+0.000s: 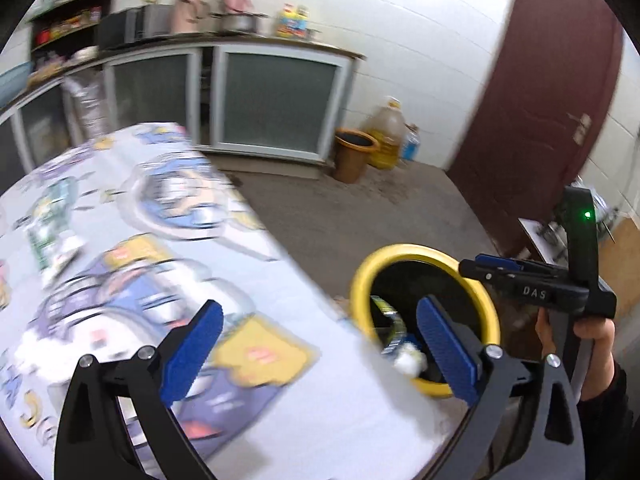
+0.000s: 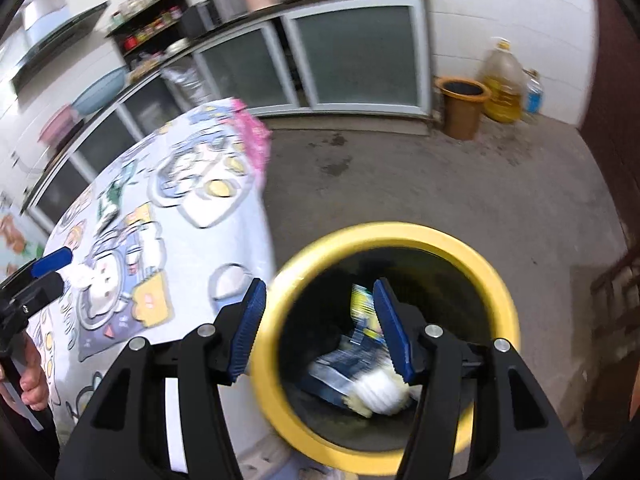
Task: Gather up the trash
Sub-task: 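Grasp the white tissue bundle with the left tool while the right tool grasps the green milk carton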
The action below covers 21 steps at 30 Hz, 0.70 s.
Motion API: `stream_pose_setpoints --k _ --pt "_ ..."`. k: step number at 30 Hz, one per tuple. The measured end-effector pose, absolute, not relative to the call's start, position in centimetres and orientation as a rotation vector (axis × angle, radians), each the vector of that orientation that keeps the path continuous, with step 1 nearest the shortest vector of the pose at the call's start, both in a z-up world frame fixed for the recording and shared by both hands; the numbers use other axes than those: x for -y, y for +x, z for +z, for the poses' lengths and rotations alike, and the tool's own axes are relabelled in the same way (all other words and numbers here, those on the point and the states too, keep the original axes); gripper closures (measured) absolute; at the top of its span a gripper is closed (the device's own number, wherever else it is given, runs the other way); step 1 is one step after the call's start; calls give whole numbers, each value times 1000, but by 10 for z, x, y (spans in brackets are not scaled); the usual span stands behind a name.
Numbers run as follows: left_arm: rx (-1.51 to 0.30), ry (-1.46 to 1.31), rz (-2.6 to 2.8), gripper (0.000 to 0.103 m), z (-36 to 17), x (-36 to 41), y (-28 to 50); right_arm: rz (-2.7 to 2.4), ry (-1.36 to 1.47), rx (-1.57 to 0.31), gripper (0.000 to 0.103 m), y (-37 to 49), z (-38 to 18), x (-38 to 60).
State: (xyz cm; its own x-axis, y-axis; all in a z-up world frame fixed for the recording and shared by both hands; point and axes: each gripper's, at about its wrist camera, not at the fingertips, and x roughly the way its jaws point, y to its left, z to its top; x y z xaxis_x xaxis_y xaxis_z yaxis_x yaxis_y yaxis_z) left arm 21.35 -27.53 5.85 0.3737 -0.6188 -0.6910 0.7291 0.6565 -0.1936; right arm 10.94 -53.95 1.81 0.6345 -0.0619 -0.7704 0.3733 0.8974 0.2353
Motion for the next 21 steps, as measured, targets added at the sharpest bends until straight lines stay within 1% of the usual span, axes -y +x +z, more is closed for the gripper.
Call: stream_pose_setpoints --k 6,10,14,15,16,19,20,21 --pt "-757 161 -649 8 63 167 239 -95 276 -880 48 188 26 468" --pt "-810 85 -508 8 51 105 269 46 180 -890 48 248 35 410" --pt "-864 30 -376 8 27 68 291 160 123 -919 46 309 41 359" --pt "-880 4 -353 8 20 62 299 182 115 -931 39 323 42 349" --pt "-890 -13 -338 8 15 57 301 208 99 -948 36 337 42 337" --pt "-936 -82 -307 8 -1 50 313 257 -4 -991 35 383 44 295" --pt "-950 -98 -301 8 -5 49 317 272 -54 -1003 34 400 44 277" --pt "-956 -109 -295 8 -8 49 318 279 -84 -1015 27 412 42 266"
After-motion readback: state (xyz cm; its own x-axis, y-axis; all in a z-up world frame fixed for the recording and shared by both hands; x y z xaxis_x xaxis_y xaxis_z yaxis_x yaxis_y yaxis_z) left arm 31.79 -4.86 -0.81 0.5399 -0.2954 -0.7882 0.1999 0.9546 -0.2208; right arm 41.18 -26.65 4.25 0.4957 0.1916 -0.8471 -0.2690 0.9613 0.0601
